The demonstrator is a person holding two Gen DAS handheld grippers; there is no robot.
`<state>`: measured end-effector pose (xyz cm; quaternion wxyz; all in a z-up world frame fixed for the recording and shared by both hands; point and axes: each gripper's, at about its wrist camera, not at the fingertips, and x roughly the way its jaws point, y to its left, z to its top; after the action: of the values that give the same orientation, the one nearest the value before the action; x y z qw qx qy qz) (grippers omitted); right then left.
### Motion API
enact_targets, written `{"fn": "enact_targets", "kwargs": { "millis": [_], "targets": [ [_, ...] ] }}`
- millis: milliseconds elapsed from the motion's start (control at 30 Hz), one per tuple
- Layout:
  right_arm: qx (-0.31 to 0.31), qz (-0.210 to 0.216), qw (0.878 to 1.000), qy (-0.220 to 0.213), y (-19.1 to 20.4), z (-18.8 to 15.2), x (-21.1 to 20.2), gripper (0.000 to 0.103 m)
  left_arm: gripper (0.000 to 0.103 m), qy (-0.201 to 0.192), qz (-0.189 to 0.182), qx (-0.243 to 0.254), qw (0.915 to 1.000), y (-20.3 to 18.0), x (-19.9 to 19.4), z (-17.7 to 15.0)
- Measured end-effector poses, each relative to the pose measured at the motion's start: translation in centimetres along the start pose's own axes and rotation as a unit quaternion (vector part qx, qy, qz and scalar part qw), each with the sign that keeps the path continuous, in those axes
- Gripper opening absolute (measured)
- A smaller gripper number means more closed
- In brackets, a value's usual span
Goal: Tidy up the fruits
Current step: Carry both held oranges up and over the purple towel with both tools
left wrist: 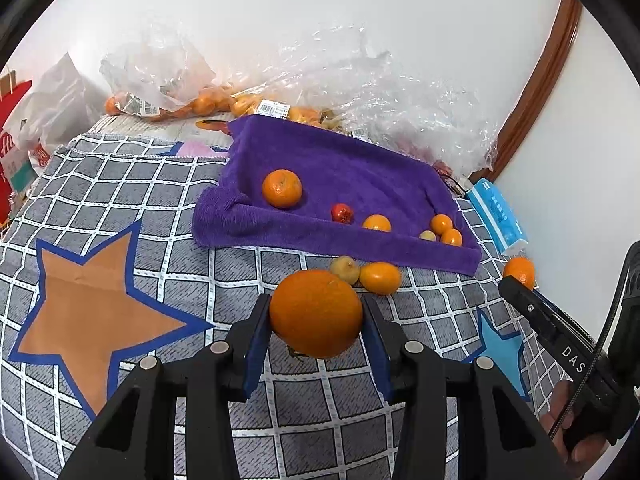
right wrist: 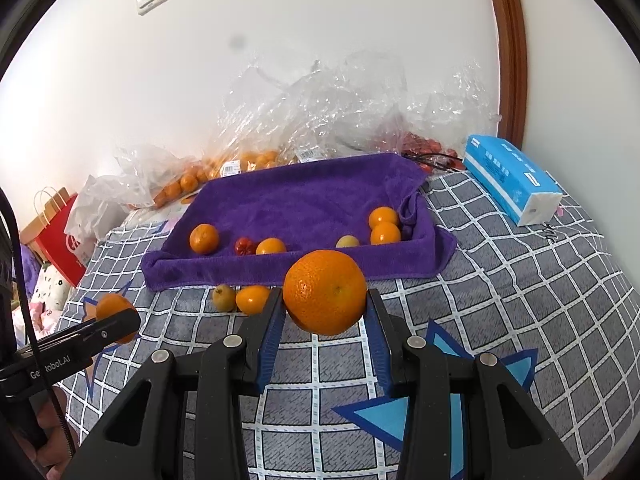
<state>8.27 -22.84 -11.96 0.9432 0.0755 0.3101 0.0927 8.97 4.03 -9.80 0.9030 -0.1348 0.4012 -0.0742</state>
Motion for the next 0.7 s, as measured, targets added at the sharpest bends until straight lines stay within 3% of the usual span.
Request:
{"fn": "enact_targets", "kwargs": {
  "millis": [700],
  "targets": [
    [0.010, 0.000, 1.000, -0.002, -1.0, 1.2, 2.0, 0.040, 0.041, -0.006, 0.003, 0.012, 0.9999, -0.9, 1.7, 3.1]
  ]
}}
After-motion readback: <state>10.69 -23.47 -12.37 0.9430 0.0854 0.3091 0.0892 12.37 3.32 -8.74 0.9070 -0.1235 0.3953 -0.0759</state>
